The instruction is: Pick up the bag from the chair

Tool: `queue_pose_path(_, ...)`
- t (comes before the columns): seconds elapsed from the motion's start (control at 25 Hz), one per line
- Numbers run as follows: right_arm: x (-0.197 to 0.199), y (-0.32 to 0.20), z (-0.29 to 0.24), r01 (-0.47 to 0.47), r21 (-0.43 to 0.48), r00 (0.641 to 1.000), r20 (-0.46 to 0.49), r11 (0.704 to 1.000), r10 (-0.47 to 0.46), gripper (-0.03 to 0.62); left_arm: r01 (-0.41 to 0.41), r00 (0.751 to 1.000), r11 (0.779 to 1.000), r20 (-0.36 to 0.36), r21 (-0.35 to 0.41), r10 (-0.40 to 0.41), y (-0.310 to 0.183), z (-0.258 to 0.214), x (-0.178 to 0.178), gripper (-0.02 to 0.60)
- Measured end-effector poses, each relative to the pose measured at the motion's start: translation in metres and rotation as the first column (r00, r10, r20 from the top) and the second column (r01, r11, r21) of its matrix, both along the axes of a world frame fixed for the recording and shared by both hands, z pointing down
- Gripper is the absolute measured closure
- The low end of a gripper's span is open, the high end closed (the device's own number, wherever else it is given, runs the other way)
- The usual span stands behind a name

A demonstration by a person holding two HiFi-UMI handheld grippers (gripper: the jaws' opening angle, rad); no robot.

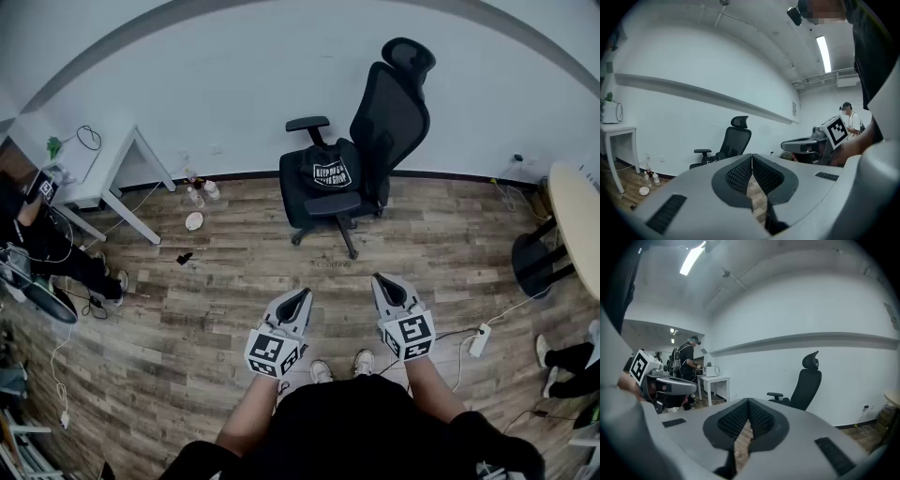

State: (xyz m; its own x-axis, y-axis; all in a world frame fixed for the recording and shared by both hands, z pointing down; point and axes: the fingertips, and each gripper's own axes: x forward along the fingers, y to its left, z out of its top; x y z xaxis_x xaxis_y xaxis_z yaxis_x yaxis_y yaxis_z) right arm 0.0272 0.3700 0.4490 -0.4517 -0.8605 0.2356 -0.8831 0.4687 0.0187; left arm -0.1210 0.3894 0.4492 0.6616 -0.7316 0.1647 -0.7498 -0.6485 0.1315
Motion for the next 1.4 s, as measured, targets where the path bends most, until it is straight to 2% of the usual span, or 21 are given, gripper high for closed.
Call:
queue_pose_path(0.44, -0.005, -0.003, 0.003, -0.033, 0.000, 0.999, 0.002, 0.999, 0.033, 0.574, -0.020, 1.000, 1.000, 0.007, -0.019, 0.020, -0.001, 0.007, -0.003, 0.558)
queue_pose_path(0.72, -0.002, -0.013, 0.004, 0.001, 0.000, 0.996, 0.094, 1.000, -0.001, 0.574, -0.024, 1.000, 0.998, 0.010, -0.056, 0.024, -0.007, 0.020, 0.008, 0.558)
queue_pose_path(0.92, 0.010, -0.051, 0.003, 0.009, 0.014, 0.994, 0.109, 1.000, -0.011, 0.572, -0.015, 1.000, 0.998, 0.017, -0.055, 0.016, -0.037, 0.020, 0.024, 0.558)
queue_pose_path(1.4, 0.038, -0.160, 0.018, 0.084, -0.025, 0.985, 0.156, 0.996, -0.080, 0.572, 0.045, 0.997, 0.997, 0.070, -0.066, -0.040, -0.139, 0.016, 0.049, 0.558)
